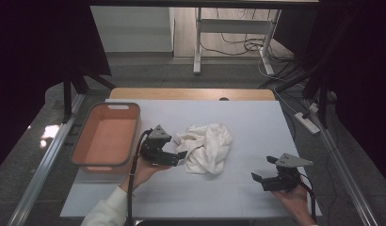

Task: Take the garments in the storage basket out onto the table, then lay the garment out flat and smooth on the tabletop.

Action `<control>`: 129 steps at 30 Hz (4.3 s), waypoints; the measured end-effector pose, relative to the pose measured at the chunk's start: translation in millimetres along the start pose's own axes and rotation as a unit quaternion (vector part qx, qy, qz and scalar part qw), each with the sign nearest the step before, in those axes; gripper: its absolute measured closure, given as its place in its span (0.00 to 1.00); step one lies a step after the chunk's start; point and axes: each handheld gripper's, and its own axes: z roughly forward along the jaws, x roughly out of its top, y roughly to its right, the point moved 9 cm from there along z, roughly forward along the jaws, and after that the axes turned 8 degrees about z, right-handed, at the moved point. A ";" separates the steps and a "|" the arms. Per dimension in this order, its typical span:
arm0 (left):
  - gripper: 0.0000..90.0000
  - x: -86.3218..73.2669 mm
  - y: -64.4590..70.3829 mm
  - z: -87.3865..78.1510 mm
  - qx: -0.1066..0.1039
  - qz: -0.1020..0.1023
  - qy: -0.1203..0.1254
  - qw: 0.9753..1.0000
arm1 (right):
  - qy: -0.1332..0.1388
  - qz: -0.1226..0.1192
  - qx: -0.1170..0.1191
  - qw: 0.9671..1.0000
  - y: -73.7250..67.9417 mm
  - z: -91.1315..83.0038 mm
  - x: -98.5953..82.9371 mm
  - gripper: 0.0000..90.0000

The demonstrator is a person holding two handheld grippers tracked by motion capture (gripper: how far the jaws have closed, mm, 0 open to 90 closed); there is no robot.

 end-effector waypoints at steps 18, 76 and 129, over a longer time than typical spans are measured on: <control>0.17 -14.4 -6.0 -6.2 0.004 -0.010 -0.010 1.000 | 0.003 0.002 0.005 1.000 -4.3 1.6 2.3 0.08; 0.19 -4.2 -5.4 3.3 -0.004 -0.021 0.003 1.000 | -0.030 -0.057 0.078 0.995 -104.3 86.0 39.5 0.44; 0.19 0.9 -1.9 6.5 -0.008 -0.017 0.008 1.000 | -0.009 -0.059 0.105 0.993 -135.2 22.0 30.6 0.46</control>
